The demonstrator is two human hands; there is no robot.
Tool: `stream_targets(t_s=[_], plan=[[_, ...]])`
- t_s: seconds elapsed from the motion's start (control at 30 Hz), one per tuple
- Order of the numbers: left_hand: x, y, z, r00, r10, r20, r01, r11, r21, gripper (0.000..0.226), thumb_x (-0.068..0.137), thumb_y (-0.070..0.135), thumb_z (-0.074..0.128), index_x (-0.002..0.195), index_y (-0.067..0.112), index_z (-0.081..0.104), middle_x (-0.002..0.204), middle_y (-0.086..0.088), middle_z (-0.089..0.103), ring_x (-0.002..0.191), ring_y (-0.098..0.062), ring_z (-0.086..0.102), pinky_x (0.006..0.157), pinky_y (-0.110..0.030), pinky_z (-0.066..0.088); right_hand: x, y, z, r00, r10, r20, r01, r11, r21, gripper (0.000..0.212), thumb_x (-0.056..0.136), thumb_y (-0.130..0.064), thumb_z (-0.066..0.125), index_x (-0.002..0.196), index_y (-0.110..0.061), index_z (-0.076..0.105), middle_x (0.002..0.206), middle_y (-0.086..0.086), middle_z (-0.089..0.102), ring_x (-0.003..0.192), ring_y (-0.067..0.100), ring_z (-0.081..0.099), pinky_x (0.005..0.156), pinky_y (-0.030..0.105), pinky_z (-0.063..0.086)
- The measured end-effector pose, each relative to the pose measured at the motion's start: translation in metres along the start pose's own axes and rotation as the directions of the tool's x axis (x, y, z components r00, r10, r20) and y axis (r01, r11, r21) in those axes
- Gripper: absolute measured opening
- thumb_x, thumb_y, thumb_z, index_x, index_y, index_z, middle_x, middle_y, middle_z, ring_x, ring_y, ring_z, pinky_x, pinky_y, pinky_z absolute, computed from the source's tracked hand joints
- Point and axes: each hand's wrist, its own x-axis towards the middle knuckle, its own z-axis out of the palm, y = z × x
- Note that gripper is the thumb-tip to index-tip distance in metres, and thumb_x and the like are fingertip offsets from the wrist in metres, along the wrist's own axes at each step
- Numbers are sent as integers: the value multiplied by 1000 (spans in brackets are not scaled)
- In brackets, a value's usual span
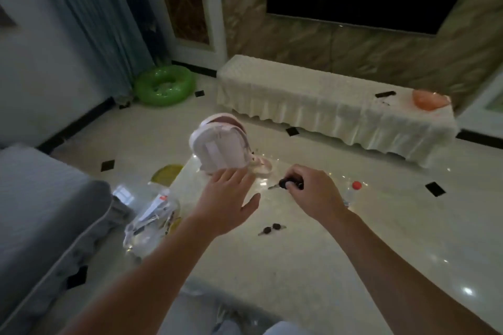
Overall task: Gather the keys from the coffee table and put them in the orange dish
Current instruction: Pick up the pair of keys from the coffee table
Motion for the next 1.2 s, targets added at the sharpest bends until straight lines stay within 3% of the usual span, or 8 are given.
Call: stream_targets(t_s=[0.17,0.43,0.63,0.73,0.9,1.2], plan=[[34,-39,20,990,127,66,-127,992,-13,51,94,50,35,130,16,49,135,-8,55,123,-27,50,101,-44,42,22,-1,15,988,155,-14,-155,987,-32,10,84,-22,64,85,-32,61,75,-17,63,70,3,57,60,22,43],[58,-67,70,950,245,192,-232,969,-87,57,93,52,34,135,16,47,142,-12,50,128,-29,47,108,-46,35,23,4,49,932,361,-26,-362,929,-75,7,86,-25,62,88,-31,61,73,-19,60,66,-2,54,56,22,43],[64,-67,114,943,220,251,-186,971,-153,56,94,53,35,136,16,44,141,-10,49,124,-28,50,104,-44,38,20,33,76,891,454,-3,-453,889,-67,8,86,-24,63,89,-31,61,79,-16,65,70,5,59,60,22,47],[63,-68,140,937,199,287,-159,975,-157,57,94,54,34,136,16,44,142,-10,48,125,-28,49,103,-44,39,21,53,97,870,492,36,-489,870,-69,7,87,-23,63,90,-29,62,81,-12,67,72,10,61,63,29,50],[58,-70,187,918,163,362,-109,980,-166,56,95,52,35,138,16,42,144,-10,46,127,-28,48,105,-44,38,20,92,134,849,522,75,-520,853,-47,6,87,-20,63,88,-26,62,78,-12,65,70,11,61,58,25,46],[42,-68,313,856,191,480,-110,975,-192,55,95,50,36,138,16,39,144,-12,45,126,-31,47,103,-47,38,9,185,236,841,540,29,-540,841,1,5,87,-24,62,91,-28,62,82,-10,67,74,11,61,61,27,49]])
